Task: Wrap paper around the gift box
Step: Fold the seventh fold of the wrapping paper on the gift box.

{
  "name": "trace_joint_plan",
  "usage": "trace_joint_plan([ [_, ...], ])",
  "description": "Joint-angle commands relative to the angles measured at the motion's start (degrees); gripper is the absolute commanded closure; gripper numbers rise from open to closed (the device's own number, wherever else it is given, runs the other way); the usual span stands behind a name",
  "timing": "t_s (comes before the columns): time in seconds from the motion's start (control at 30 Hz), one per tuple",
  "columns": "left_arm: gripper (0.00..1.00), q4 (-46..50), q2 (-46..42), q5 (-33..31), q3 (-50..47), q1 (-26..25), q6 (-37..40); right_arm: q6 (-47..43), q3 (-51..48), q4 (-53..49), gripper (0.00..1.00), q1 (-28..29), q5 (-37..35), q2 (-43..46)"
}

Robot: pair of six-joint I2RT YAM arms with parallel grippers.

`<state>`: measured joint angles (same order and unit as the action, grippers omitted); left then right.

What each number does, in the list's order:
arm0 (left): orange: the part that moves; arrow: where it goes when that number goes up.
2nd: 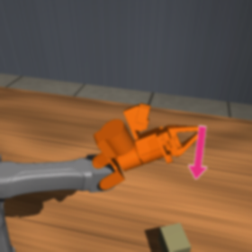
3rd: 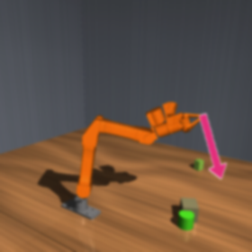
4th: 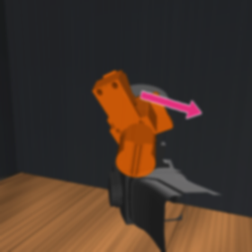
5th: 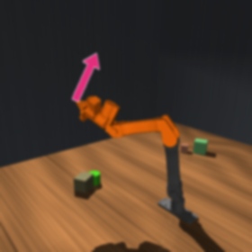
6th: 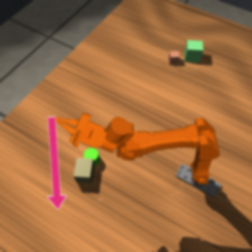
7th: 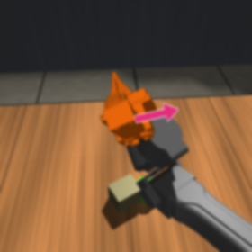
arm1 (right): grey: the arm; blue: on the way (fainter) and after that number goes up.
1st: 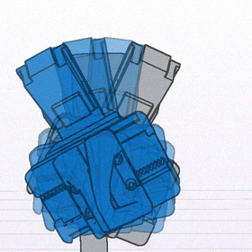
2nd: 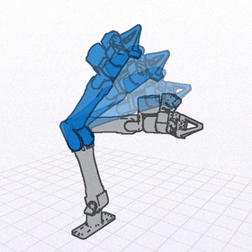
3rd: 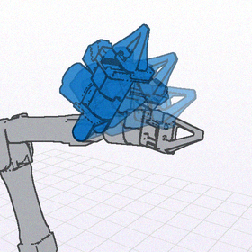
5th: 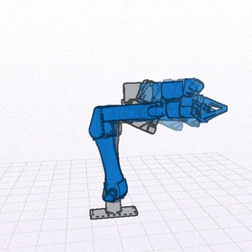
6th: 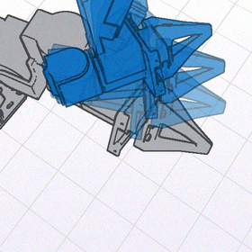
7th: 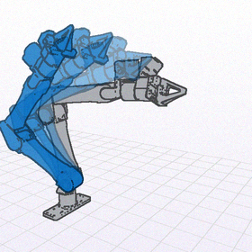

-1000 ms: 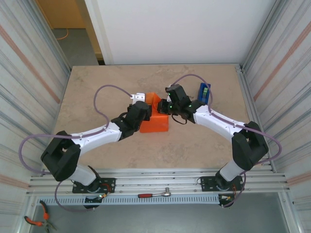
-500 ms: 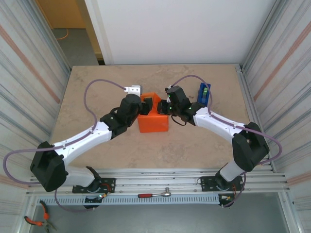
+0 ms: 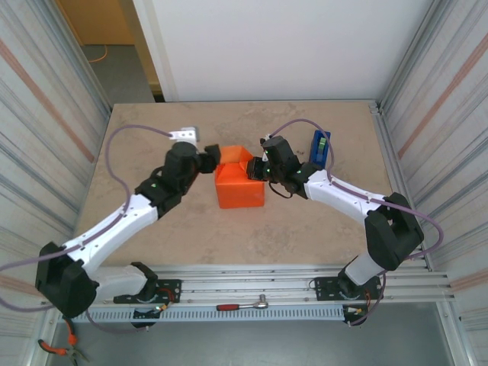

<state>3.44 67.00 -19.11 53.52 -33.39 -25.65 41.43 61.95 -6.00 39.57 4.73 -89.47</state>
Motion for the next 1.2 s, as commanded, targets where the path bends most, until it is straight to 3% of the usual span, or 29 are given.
trace_joint_plan([
  [0.0,0.34,3.3,-1.5,6.0,-2.2,4.6,-3.2,1.4,-5.0,-12.7,1.0,1.6,4.6,-4.6],
  [0.1,0.43,3.9,-0.5,9.1,-3.0,6.5,-3.5,1.4,-4.9,-12.9,1.0,1.5,5.1,-4.7],
  [0.23,0.69,3.4,1.6,10.7,-3.9,6.7,-3.5,1.5,-5.0,-13.4,1.0,1.5,5.7,-4.8],
  [0.3,0.76,2.9,3.2,11.5,-4.5,6.7,-4.3,1.5,-5.2,-13.4,1.0,1.5,6.1,-4.8],
  [0.8,0.78,-1.1,11.2,15.6,-2.4,3.9,-5.4,2.1,-5.8,-12.3,1.0,1.5,7.7,-5.9],
  [1.17,0.78,-3.9,10.1,15.5,-3.5,-0.7,-2.7,2.4,-6.6,-12.1,1.0,1.5,7.5,-4.6],
])
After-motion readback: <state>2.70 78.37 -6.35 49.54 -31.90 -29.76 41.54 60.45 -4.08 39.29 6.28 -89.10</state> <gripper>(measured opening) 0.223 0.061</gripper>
